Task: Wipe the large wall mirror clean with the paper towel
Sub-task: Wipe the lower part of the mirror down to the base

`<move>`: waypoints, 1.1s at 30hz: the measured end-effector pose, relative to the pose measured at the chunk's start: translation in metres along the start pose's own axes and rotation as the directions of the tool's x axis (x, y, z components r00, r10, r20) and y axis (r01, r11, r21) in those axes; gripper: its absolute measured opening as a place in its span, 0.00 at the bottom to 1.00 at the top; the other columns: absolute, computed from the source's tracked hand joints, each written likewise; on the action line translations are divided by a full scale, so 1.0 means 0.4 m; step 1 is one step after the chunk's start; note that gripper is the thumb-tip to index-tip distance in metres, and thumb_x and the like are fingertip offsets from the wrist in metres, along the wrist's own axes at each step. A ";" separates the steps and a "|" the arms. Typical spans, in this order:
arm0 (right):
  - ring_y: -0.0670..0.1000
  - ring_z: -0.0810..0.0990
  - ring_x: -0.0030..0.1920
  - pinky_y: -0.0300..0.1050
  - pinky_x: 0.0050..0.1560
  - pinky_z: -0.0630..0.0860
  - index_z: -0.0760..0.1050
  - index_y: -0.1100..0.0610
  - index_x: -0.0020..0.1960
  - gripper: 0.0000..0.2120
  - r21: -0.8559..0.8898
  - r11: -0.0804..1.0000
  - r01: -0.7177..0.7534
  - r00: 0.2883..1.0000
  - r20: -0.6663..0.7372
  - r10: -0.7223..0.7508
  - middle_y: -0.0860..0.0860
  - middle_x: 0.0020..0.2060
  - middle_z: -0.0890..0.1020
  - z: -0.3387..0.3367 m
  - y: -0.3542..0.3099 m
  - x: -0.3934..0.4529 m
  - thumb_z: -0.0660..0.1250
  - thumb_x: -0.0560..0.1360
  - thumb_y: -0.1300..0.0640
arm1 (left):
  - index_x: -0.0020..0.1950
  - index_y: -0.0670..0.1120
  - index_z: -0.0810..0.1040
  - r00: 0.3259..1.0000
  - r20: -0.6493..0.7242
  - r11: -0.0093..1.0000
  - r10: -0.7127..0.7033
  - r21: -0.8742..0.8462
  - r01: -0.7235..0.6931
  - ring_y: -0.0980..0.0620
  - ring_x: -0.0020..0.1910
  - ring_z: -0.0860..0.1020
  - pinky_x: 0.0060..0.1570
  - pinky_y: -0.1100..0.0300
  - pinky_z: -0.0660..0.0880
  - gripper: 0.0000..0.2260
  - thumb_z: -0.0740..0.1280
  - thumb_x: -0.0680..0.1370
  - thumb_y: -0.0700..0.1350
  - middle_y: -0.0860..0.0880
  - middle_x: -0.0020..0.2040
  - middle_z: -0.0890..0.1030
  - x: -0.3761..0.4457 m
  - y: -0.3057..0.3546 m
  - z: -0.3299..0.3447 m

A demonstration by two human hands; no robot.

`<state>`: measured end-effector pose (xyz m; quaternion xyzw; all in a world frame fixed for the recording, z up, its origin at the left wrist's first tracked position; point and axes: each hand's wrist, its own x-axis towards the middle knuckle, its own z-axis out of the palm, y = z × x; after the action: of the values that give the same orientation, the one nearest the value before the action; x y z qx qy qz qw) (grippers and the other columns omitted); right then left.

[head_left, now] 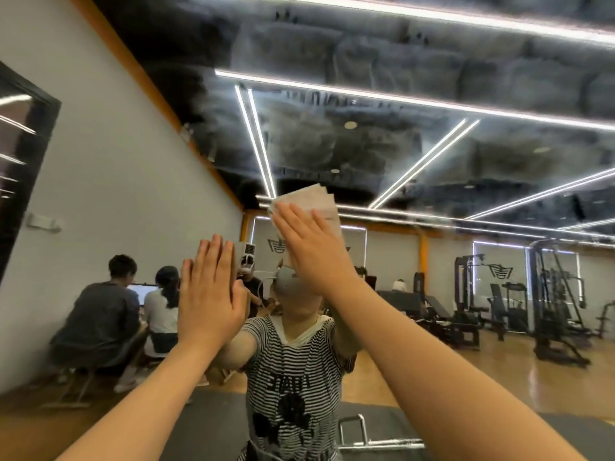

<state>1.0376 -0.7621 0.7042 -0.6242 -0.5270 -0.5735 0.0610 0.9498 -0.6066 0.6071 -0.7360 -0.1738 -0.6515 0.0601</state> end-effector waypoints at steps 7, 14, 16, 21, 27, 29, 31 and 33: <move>0.46 0.42 0.75 0.50 0.75 0.40 0.49 0.54 0.79 0.33 -0.006 0.983 -0.184 0.980 -0.081 0.183 0.51 0.78 0.51 -0.014 0.154 -0.091 0.61 0.78 0.57 | 0.77 0.40 0.57 1.000 -0.015 1.000 -0.003 0.023 0.004 0.47 0.77 0.52 0.75 0.45 0.49 0.30 0.49 0.77 0.51 0.43 0.78 0.56 -0.002 0.003 -0.004; 0.52 0.50 0.78 0.51 0.77 0.45 0.50 0.58 0.78 0.29 0.069 0.821 -0.567 0.807 -0.151 0.570 0.53 0.78 0.53 -0.091 0.362 -0.259 0.56 0.80 0.61 | 0.78 0.39 0.57 1.000 0.000 0.997 0.002 0.077 -0.002 0.45 0.77 0.53 0.75 0.57 0.36 0.29 0.49 0.78 0.50 0.42 0.78 0.56 0.003 0.010 -0.008; 0.51 0.50 0.78 0.48 0.77 0.44 0.51 0.59 0.79 0.30 0.172 0.779 -0.603 0.756 -0.188 0.627 0.54 0.78 0.54 -0.093 0.345 -0.242 0.57 0.80 0.63 | 0.78 0.39 0.56 1.000 -0.001 0.996 -0.001 0.089 0.001 0.44 0.77 0.53 0.74 0.57 0.36 0.29 0.49 0.78 0.50 0.41 0.78 0.56 0.003 0.011 -0.006; 0.46 0.70 0.60 0.46 0.64 0.71 0.64 0.56 0.72 0.27 0.318 0.873 -0.369 0.801 -0.367 0.473 0.52 0.63 0.71 -0.067 0.167 -0.042 0.63 0.74 0.67 | 0.78 0.40 0.55 1.000 -0.016 0.994 0.003 0.108 -0.001 0.44 0.77 0.53 0.75 0.53 0.40 0.29 0.49 0.78 0.50 0.42 0.78 0.56 0.005 0.005 -0.002; 0.55 0.44 0.78 0.53 0.76 0.44 0.43 0.57 0.80 0.34 -0.101 0.992 -0.080 0.997 -0.011 0.079 0.54 0.79 0.46 -0.014 -0.033 0.180 0.58 0.81 0.54 | 0.78 0.40 0.56 1.000 -0.028 0.997 0.002 0.078 0.000 0.46 0.77 0.53 0.74 0.48 0.46 0.29 0.50 0.77 0.50 0.42 0.78 0.57 0.002 0.004 0.001; 0.53 0.43 0.78 0.53 0.76 0.42 0.41 0.56 0.80 0.33 -0.136 0.990 -0.046 0.999 0.020 0.049 0.53 0.79 0.44 -0.015 -0.036 0.190 0.57 0.82 0.54 | 0.78 0.40 0.57 1.000 -0.029 0.997 0.003 0.077 -0.001 0.45 0.77 0.54 0.74 0.51 0.44 0.29 0.50 0.77 0.50 0.42 0.78 0.58 0.002 0.005 0.000; 0.52 0.43 0.78 0.52 0.76 0.41 0.42 0.56 0.79 0.33 -0.134 0.988 -0.074 0.997 0.007 0.076 0.52 0.79 0.45 -0.019 -0.010 0.172 0.57 0.81 0.55 | 0.77 0.40 0.58 0.999 -0.035 0.998 0.001 0.070 0.001 0.45 0.77 0.54 0.74 0.51 0.44 0.29 0.50 0.77 0.50 0.41 0.78 0.58 0.003 0.006 0.000; 0.52 0.44 0.78 0.52 0.76 0.41 0.43 0.55 0.80 0.33 -0.147 0.980 -0.134 0.991 -0.037 0.130 0.52 0.79 0.46 -0.021 0.035 0.135 0.57 0.81 0.56 | 0.78 0.40 0.57 0.999 -0.036 0.998 0.002 0.060 0.000 0.45 0.77 0.54 0.74 0.48 0.46 0.30 0.50 0.77 0.50 0.42 0.78 0.57 0.004 0.007 0.000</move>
<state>1.0307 -0.7423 0.7566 -0.6526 -0.4391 -0.6147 0.0591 0.9508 -0.6091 0.6090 -0.7222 -0.1918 -0.6590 0.0858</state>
